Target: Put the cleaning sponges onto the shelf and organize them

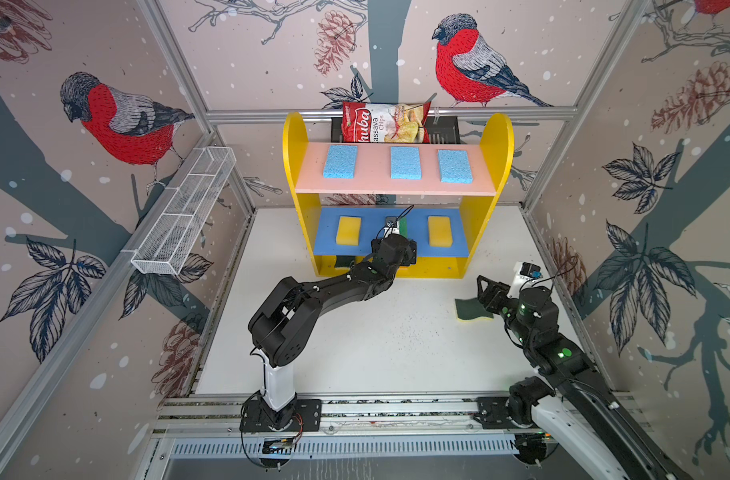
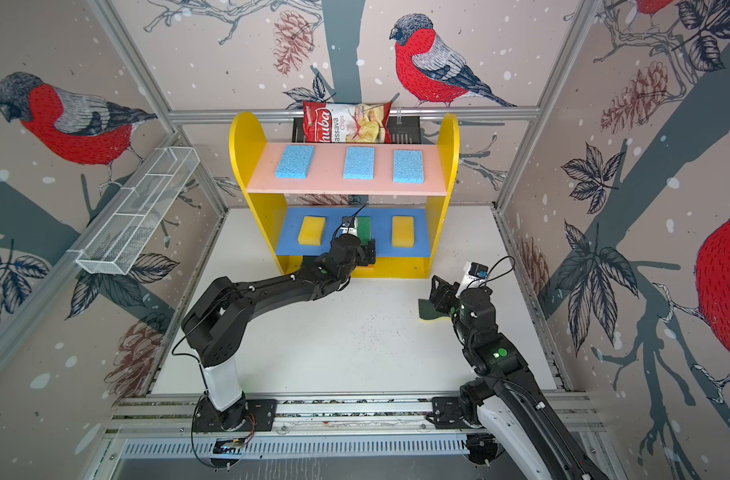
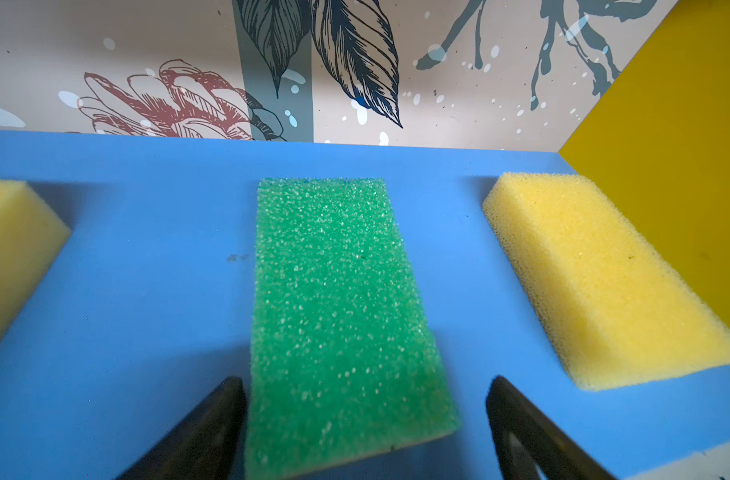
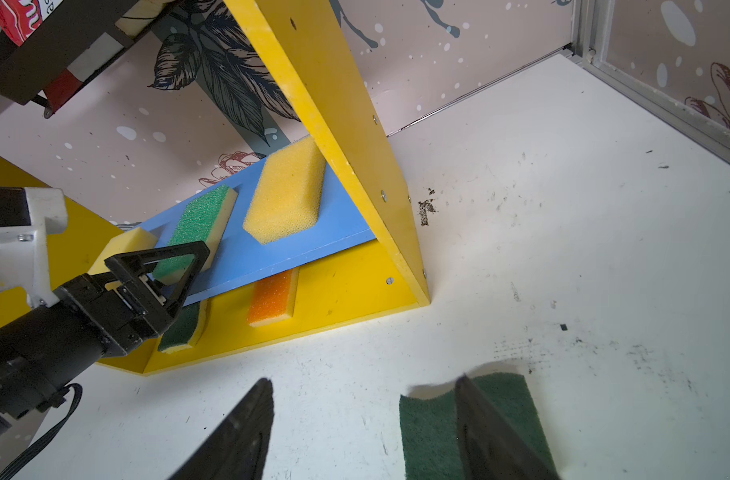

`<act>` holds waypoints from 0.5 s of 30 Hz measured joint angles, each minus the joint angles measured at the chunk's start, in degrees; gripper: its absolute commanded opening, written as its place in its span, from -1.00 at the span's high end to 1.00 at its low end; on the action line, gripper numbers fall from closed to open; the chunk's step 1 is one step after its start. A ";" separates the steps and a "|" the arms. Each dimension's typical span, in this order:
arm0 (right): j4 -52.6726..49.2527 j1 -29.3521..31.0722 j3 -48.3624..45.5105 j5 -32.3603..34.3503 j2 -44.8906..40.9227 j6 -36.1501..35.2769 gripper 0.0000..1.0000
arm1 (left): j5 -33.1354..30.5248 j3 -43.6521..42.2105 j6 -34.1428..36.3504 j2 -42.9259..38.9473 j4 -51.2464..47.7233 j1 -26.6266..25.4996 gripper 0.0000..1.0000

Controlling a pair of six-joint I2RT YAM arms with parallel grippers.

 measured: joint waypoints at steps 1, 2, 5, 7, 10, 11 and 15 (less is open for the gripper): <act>0.00 0.00 -0.02 -0.09 -0.07 0.00 -0.38 | 0.24 -0.17 -0.02 -0.33 -0.33 0.00 -0.86; -0.02 0.00 -0.04 -0.13 -0.15 0.00 -0.38 | 0.46 -0.42 -0.07 -0.83 -0.72 0.00 -0.87; -0.02 0.00 -0.07 -0.13 -0.39 0.00 -0.38 | 1.79 -1.68 -0.17 -2.82 -1.90 0.00 -0.92; -0.04 0.00 -0.07 -0.13 -0.44 0.09 -0.38 | 3.80 -2.84 0.00 -4.61 -2.16 0.00 -0.93; -0.07 0.00 -0.09 -0.13 -0.42 1.16 -0.38 | 6.34 -3.30 0.83 -6.84 -2.21 0.00 -0.93; -0.13 0.00 -0.09 -0.11 -0.39 1.14 -0.38 | 7.08 -3.28 1.27 -7.52 -2.29 0.00 -0.94; -0.72 0.00 0.00 -0.11 0.13 1.51 -0.39 | 9.03 -3.78 1.49 -10.45 -4.02 -0.02 -0.94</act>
